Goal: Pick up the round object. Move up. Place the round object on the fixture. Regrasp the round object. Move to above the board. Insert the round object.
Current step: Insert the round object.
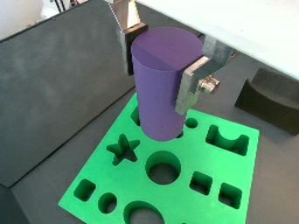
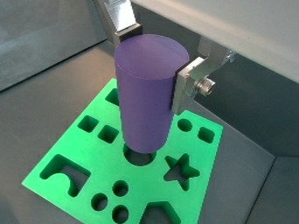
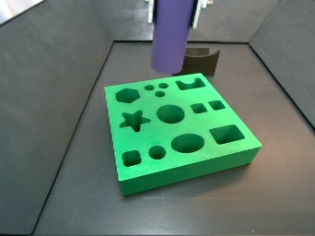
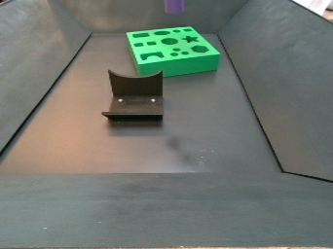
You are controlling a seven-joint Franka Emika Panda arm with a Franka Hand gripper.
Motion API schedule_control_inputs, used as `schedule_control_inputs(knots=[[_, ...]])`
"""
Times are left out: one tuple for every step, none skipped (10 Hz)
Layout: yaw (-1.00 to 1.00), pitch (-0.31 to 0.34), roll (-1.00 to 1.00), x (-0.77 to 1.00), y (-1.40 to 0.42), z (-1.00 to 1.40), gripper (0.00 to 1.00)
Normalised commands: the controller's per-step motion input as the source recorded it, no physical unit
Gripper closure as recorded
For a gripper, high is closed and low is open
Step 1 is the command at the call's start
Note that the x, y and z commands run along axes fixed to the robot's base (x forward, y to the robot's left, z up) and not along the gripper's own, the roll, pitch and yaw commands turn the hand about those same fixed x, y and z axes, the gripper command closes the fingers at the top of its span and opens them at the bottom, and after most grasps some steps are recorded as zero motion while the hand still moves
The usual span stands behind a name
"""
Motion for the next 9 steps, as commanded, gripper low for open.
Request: schedule_control_inputs(knots=[[0.0,0.0,-0.03,0.09,0.0,-0.21,1.0],[0.0,0.0,-0.04,0.09,0.0,-0.22,1.0],[0.0,0.0,-0.04,0.12,0.0,-0.21,1.0],[0.0,0.0,-0.04,0.12,0.0,-0.23,1.0],[0.0,0.0,-0.03,0.13,-0.01,-0.24,1.0],[0.0,-0.004,-0.03,0.14,-0.02,-0.25,1.0],[0.0,-0.007,-0.03,0.13,-0.03,-0.26,1.0],[0.0,-0.004,-0.03,0.14,-0.03,-0.25,1.0],[0.0,-0.004,-0.03,0.13,-0.03,-0.26,1.0]])
